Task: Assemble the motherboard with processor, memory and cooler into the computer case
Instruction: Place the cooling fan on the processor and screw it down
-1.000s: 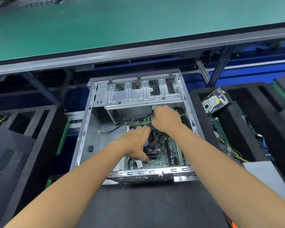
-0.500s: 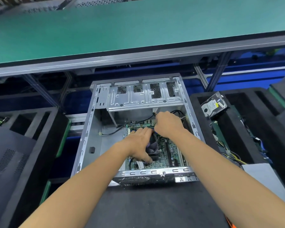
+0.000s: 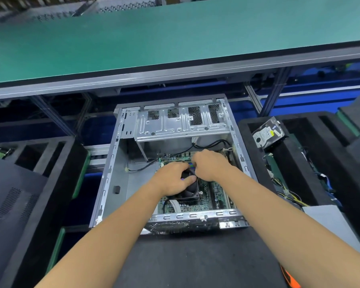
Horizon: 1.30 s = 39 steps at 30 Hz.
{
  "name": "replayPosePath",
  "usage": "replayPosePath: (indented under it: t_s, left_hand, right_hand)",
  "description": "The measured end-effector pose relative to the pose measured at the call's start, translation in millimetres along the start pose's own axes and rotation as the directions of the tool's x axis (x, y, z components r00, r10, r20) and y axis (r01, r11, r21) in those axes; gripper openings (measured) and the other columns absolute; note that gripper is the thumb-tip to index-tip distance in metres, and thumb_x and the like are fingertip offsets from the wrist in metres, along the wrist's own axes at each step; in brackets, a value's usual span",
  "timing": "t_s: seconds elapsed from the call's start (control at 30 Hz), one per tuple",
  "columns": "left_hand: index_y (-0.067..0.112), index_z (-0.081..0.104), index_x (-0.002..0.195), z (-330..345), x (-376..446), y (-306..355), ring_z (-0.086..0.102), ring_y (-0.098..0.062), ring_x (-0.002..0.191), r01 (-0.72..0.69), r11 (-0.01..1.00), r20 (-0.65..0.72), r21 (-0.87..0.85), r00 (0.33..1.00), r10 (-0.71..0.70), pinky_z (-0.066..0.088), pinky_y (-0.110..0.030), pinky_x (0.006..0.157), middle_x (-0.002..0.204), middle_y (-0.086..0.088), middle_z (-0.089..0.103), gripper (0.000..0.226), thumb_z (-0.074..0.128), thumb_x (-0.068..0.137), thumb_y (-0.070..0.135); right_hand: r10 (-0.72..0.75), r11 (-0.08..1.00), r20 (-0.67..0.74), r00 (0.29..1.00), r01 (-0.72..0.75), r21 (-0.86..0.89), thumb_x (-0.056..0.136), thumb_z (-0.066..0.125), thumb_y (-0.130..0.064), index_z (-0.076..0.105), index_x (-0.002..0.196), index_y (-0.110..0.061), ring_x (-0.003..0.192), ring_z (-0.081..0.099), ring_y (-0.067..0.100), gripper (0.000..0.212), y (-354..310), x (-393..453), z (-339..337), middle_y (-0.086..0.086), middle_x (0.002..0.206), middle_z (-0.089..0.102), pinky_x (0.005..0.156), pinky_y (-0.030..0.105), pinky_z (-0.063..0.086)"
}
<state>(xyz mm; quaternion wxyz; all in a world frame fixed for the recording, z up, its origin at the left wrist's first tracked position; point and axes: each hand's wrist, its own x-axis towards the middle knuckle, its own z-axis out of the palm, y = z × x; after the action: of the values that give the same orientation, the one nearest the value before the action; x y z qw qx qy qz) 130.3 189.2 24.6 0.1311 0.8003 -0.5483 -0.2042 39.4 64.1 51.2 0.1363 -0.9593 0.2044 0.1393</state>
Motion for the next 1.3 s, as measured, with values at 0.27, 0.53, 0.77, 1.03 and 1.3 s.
replayPosePath:
  t_s: [0.27, 0.53, 0.77, 1.03, 1.3]
  left_hand:
    - [0.029, 0.045, 0.082, 7.4, -18.1, 6.4, 0.052, -0.023, 0.078, 0.053, 0.999, 0.005, -0.007, 0.999, -0.053, 0.043, -0.034, 0.066, 0.075, 0.007, 0.047, 0.024, 0.048, 0.085, 0.052]
    - [0.027, 0.036, 0.123, 2.8, -22.6, 4.9, 0.045, -0.013, 0.102, -0.097, 0.985, 0.139, 0.143, 0.987, 0.077, 0.035, -0.036, 0.088, 0.113, 0.009, 0.047, 0.099, 0.059, 0.048, 0.087]
    - [0.017, 0.037, 0.129, 2.8, -18.6, 6.1, 0.050, -0.021, 0.109, -0.136, 0.971, 0.164, 0.198, 0.981, 0.104, 0.045, -0.039, 0.090, 0.121, 0.000, 0.051, 0.090, 0.075, 0.059, 0.058]
    - [0.014, 0.035, 0.130, 2.7, -16.4, 11.3, 0.049, -0.024, 0.110, -0.152, 0.951, 0.221, 0.271, 0.971, 0.093, 0.042, -0.043, 0.092, 0.124, -0.002, 0.050, 0.093, 0.075, 0.059, 0.058]
    - [0.015, 0.036, 0.124, 6.2, -11.8, 13.2, 0.048, -0.021, 0.107, -0.170, 0.937, 0.213, 0.304, 0.971, 0.107, 0.040, -0.037, 0.089, 0.117, 0.000, 0.050, 0.089, 0.072, 0.058, 0.063]
  right_hand:
    - [-0.063, 0.997, 0.080, 0.995, 0.066, -0.041, 0.089, 0.050, -0.011, 0.051, 0.084, -0.013, 0.061, 0.043, 0.021, 0.005, -2.7, -11.2, 7.1, 0.001, 0.070, 0.040, 0.060, 0.031, 0.038]
    - [0.007, 0.999, -0.095, 0.995, -0.004, 0.032, 0.085, 0.051, -0.009, 0.066, 0.098, -0.011, 0.072, 0.052, 0.028, 0.019, 2.6, -14.3, -0.8, 0.009, 0.090, 0.060, 0.063, 0.032, 0.040]
    - [0.123, 0.984, -0.356, 0.926, -0.068, 0.164, 0.085, 0.051, -0.011, 0.070, 0.092, -0.011, 0.067, 0.052, 0.028, 0.020, 5.5, -4.4, -6.8, 0.009, 0.083, 0.068, 0.058, 0.029, 0.040]
    - [0.144, 0.978, -0.334, 0.932, -0.082, 0.193, 0.087, 0.052, -0.011, 0.068, 0.097, -0.010, 0.071, 0.053, 0.029, 0.019, 3.5, -7.3, -8.0, 0.011, 0.091, 0.066, 0.061, 0.030, 0.041]
    - [0.139, 0.980, -0.295, 0.945, -0.088, 0.181, 0.087, 0.052, -0.011, 0.065, 0.096, -0.008, 0.072, 0.052, 0.028, 0.016, 1.3, -6.9, -8.8, 0.011, 0.093, 0.065, 0.061, 0.032, 0.042]
